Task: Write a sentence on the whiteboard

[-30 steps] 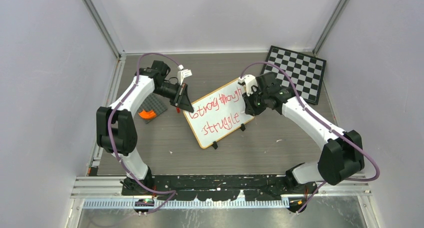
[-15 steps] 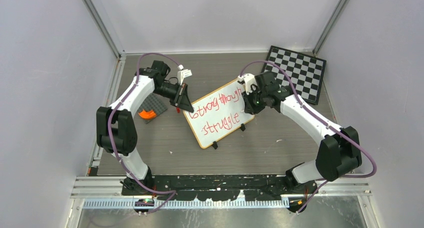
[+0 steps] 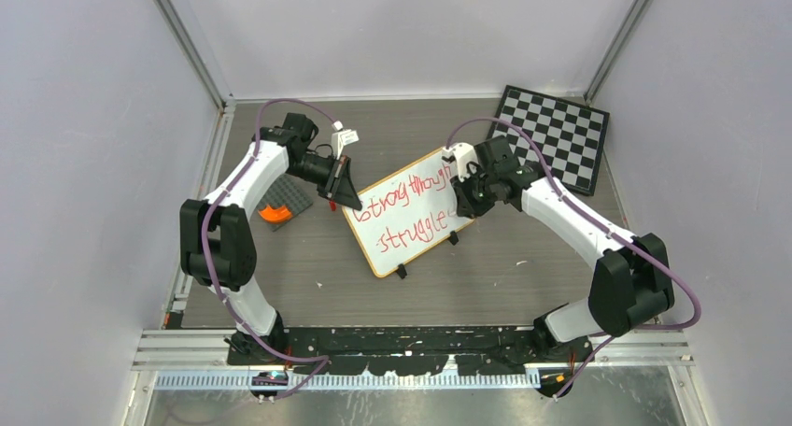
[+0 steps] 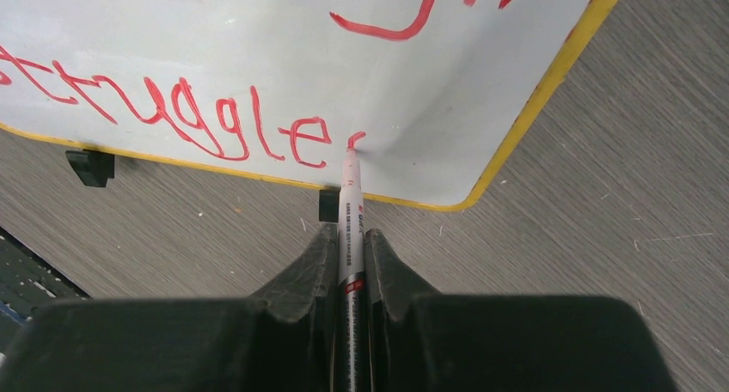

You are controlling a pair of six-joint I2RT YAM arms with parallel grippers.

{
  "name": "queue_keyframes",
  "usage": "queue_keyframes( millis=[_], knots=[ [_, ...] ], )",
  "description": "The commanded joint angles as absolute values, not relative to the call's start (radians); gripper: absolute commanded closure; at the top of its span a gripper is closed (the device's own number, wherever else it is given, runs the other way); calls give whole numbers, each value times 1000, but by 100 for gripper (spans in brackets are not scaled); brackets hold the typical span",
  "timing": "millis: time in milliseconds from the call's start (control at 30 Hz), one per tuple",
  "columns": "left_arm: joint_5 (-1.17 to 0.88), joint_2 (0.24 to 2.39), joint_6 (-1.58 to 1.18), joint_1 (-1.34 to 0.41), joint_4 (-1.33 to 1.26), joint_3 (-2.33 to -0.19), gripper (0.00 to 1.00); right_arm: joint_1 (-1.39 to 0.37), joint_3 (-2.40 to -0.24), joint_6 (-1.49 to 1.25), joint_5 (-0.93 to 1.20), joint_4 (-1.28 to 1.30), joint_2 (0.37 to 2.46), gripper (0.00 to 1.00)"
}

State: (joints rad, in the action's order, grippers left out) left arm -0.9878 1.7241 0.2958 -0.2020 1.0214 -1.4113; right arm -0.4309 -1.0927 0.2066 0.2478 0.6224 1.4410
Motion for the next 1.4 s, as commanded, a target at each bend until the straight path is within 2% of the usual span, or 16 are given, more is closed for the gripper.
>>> queue_keyframes(
  millis=[0,367,900,1167,1367],
  knots=[
    [-925,1741,300,-204,1001,-1404,100,-436,-1072,248,206,580,1448,100],
    [-927,1740,299,-204,999,-1405,100,-423,-1068,243,214,600,1439,100],
    [-933,1739,299,-204,997,-1408,100,-491,-1114,215,233,630,1433,100],
    [-934,1727,307,-204,1003,-1404,100,-435,-1083,251,235,694,1346,100],
    [-936,1729,305,-204,1002,-1404,100,-399,-1099,260,215,681,1376,100]
  ],
)
